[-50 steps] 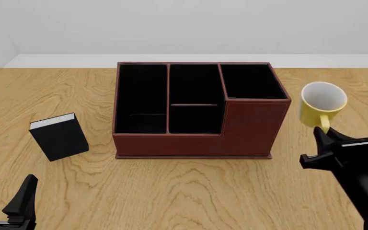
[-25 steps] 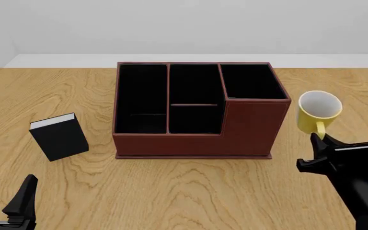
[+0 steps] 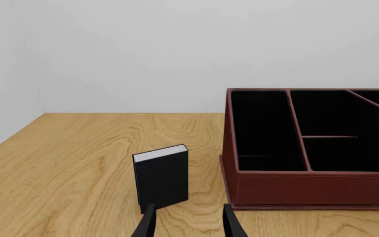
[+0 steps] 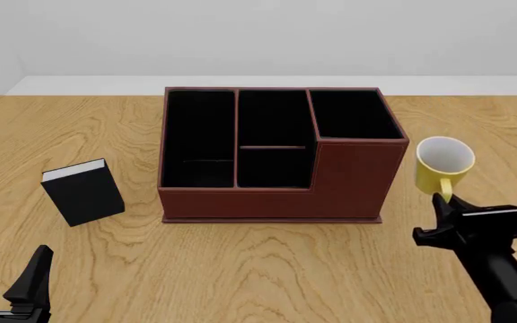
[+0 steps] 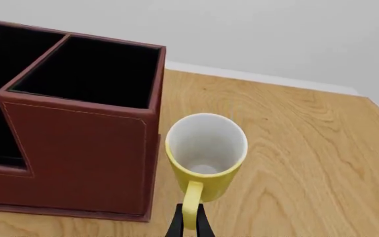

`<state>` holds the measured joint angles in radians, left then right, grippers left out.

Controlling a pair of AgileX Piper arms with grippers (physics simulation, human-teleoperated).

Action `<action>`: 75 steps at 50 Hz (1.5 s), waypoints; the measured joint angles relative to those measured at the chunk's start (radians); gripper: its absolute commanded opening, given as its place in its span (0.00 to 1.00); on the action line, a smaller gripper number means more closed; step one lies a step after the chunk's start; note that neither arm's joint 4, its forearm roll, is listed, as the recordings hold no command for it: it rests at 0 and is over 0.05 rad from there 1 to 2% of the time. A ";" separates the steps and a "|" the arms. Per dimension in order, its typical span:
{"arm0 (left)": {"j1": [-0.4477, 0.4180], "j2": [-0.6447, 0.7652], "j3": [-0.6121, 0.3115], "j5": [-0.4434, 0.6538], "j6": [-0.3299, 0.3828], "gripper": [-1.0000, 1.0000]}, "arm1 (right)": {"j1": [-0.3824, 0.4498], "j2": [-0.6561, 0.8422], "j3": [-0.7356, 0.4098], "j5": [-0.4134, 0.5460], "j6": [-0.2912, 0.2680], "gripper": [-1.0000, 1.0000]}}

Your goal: Pick up the yellow and white mug and place it to the right of the caddy.

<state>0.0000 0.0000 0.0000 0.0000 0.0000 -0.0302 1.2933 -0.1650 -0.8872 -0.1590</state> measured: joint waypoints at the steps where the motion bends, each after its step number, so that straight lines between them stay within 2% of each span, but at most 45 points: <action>1: 0.000 0.000 0.000 0.000 0.000 1.00 | -0.001 0.004 0.001 -0.004 0.000 0.00; 75: 0.000 0.000 0.000 0.000 0.000 1.00 | -0.022 0.242 0.024 -0.202 0.008 0.00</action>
<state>0.0000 0.0000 0.0000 0.0000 0.0000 -0.0518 1.5353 -0.1408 -1.0893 -0.1507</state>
